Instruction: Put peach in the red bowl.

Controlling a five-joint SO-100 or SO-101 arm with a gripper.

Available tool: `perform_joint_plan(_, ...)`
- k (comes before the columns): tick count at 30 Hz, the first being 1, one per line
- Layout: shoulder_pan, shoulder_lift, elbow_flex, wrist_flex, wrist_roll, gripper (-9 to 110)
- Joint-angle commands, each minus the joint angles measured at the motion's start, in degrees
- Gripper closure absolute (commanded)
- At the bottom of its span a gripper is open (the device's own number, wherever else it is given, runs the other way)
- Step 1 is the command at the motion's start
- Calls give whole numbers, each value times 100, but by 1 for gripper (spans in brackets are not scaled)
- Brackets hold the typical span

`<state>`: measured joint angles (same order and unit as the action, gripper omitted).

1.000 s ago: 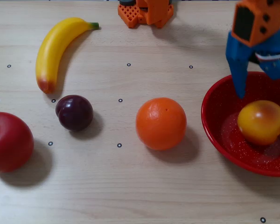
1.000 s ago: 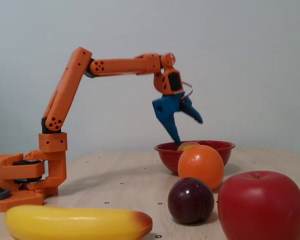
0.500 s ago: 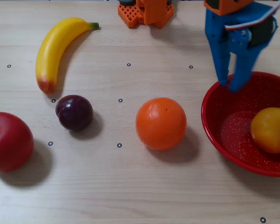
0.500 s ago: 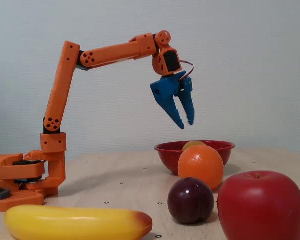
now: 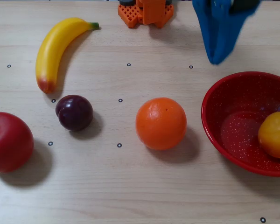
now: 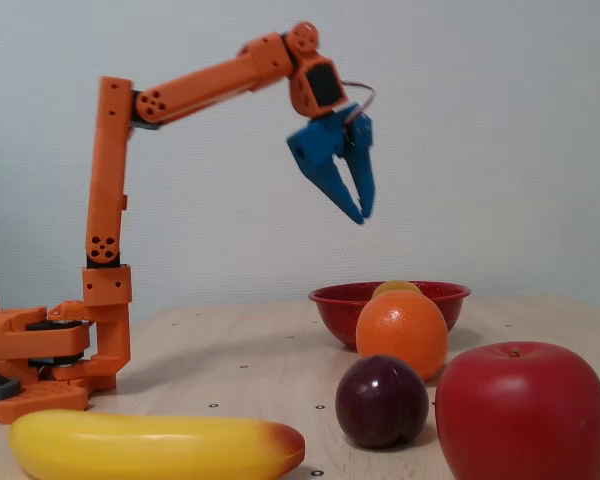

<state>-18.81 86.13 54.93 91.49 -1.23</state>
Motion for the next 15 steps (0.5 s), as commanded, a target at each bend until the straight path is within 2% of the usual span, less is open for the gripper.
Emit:
perform_joint_plan(1, 308, 993, 0, 9, 123, 101)
perform_joint_plan(15, 1310, 3252, 2329, -246, 721, 102)
